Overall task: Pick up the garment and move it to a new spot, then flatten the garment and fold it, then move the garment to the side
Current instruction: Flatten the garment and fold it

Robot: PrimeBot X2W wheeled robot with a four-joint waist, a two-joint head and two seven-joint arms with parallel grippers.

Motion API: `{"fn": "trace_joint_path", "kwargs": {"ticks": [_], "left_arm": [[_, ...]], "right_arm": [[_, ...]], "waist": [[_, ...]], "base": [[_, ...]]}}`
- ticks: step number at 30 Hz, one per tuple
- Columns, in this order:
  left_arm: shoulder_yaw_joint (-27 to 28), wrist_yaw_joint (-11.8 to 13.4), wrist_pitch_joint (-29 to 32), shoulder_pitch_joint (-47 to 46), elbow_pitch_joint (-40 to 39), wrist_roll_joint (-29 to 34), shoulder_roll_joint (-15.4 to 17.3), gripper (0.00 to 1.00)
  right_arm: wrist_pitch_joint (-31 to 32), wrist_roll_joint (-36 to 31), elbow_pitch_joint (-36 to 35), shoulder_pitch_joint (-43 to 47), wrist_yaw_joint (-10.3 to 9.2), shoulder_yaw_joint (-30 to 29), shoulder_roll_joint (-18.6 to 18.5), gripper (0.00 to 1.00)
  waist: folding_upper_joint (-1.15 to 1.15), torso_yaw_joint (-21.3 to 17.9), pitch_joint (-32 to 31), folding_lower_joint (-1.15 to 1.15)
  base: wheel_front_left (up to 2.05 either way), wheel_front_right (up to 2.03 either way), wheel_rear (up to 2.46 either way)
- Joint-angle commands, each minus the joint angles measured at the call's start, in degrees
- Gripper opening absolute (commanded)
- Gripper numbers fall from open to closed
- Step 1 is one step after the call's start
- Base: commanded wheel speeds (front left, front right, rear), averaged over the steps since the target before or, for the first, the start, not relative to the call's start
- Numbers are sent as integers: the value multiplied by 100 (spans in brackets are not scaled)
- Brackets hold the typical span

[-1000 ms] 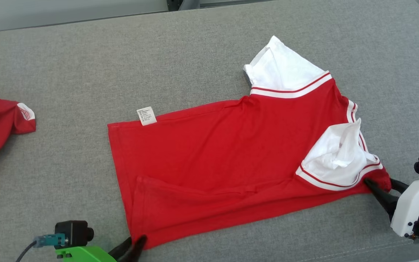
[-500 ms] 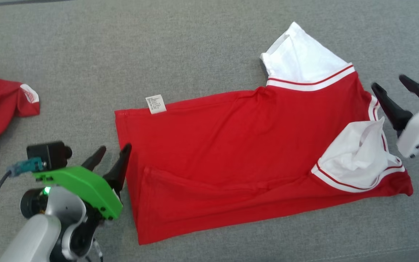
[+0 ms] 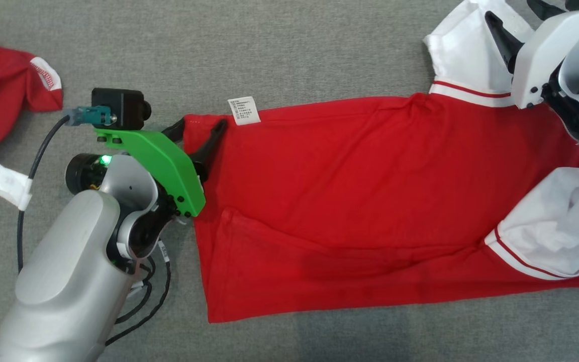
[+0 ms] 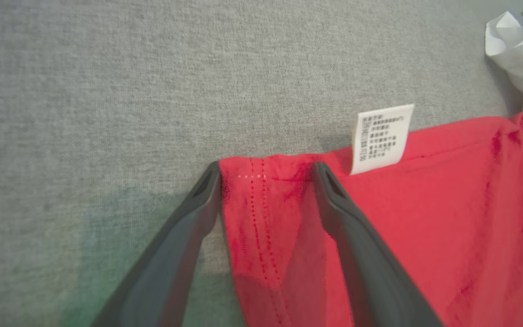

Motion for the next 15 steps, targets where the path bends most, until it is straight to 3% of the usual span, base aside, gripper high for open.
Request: {"fn": "trace_joint_path", "kwargs": {"ticks": [1, 4, 5, 6, 7, 8, 9, 15], "left_arm": [[-100, 3, 117, 49, 234, 7, -7, 100], [-157, -163, 202, 11, 404, -149, -151, 100], [-157, -220, 255, 16, 435, -261, -230, 79], [-181, -273, 301, 18, 466, -309, -272, 46], [-221, -314, 349, 16, 502, -320, -297, 29], [-256, -361, 374, 17, 540, -363, -327, 0], [-286, -420, 417, 14, 567, -395, -350, 0], [-222, -599, 416, 67, 597, -597, -353, 0]], "right_arm": [[-35, 28, 111, -86, -5, 31, -18, 100], [-110, 131, 400, -253, -5, 178, -7, 100], [-124, 162, 489, -286, -5, 226, -21, 100], [-143, 199, 577, -303, -5, 279, -27, 100], [-162, 240, 657, -310, -5, 321, -29, 100], [-171, 319, 729, -313, -5, 363, -19, 75], [-186, 425, 787, -316, -5, 399, 2, 0], [-802, 853, 805, -341, -7, 569, -68, 0]], "waist": [[26, 246, 211, -1], [26, 295, 213, -1], [26, 305, 211, -1], [26, 310, 208, -1], [26, 310, 205, -1], [26, 303, 202, -1], [26, 289, 197, -1], [26, 119, 45, -1]], "base": [[0, 0, 0], [0, 0, 0], [0, 0, 0], [0, 0, 0], [0, 0, 0], [0, 0, 0], [0, 0, 0], [0, 0, 0]]}}
